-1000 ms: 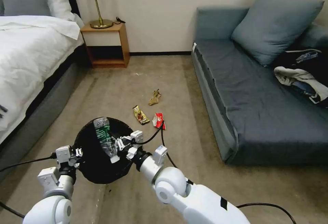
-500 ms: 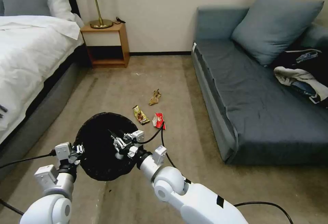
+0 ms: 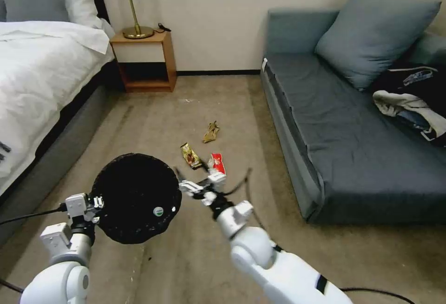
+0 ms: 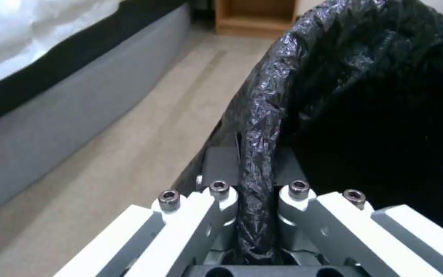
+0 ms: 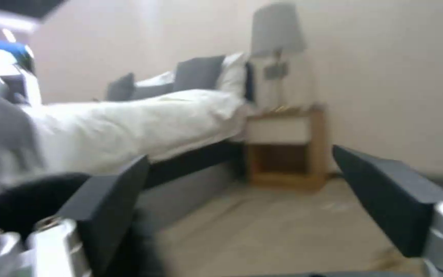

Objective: Pick up the trash bin, then pick up the garbage on the floor and place it into the trash bin.

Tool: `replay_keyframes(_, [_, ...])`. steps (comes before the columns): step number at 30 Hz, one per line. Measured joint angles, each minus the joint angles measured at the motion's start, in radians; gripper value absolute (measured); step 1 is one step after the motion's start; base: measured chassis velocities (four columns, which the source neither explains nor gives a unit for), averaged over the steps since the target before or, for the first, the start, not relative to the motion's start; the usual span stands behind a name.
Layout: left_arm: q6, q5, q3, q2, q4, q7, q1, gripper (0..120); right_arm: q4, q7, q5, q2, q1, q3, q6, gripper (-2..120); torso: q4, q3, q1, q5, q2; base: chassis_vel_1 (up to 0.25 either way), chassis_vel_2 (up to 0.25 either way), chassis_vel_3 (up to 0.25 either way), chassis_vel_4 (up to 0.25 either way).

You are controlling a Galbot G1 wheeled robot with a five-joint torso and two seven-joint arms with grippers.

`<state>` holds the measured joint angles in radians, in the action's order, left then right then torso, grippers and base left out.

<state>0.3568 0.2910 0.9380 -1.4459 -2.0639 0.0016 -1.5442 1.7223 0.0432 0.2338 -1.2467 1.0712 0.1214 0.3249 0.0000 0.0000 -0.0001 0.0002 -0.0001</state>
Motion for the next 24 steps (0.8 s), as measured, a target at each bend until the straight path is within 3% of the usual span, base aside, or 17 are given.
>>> replay_keyframes(2, [0.004,0.009,0.007,0.015,0.019,-0.008,0.005,5,0.026,0.019,-0.111,0.008,0.069,-0.107,0.007,99,0.0000,0.000,0.000,-0.0001,0.000,0.000,0.000,0.000,0.000])
replay_keyframes(7, [0.005,0.021,0.012,0.032,0.028,-0.011,0.007,5,0.077,0.063,-0.234,-0.005,0.233,-0.305,0.017,100,-0.0002,0.000,0.000,-0.0003,0.000,0.000,0.000,0.000,0.000])
replay_keyframes(16, [-0.005,0.031,0.020,0.035,0.014,-0.012,0.002,5,0.134,0.150,-0.246,-0.045,0.409,-0.486,0.008,100,-0.0002,0.000,0.000,-0.0001,0.000,0.000,0.000,0.000,0.000])
replay_keyframes(24, [-0.025,0.025,0.020,0.033,0.013,-0.012,-0.012,5,0.119,0.144,-0.254,-0.097,0.476,-0.504,0.065,100,0.0000,0.000,0.000,-0.0001,0.000,0.000,0.000,0.000,0.000])
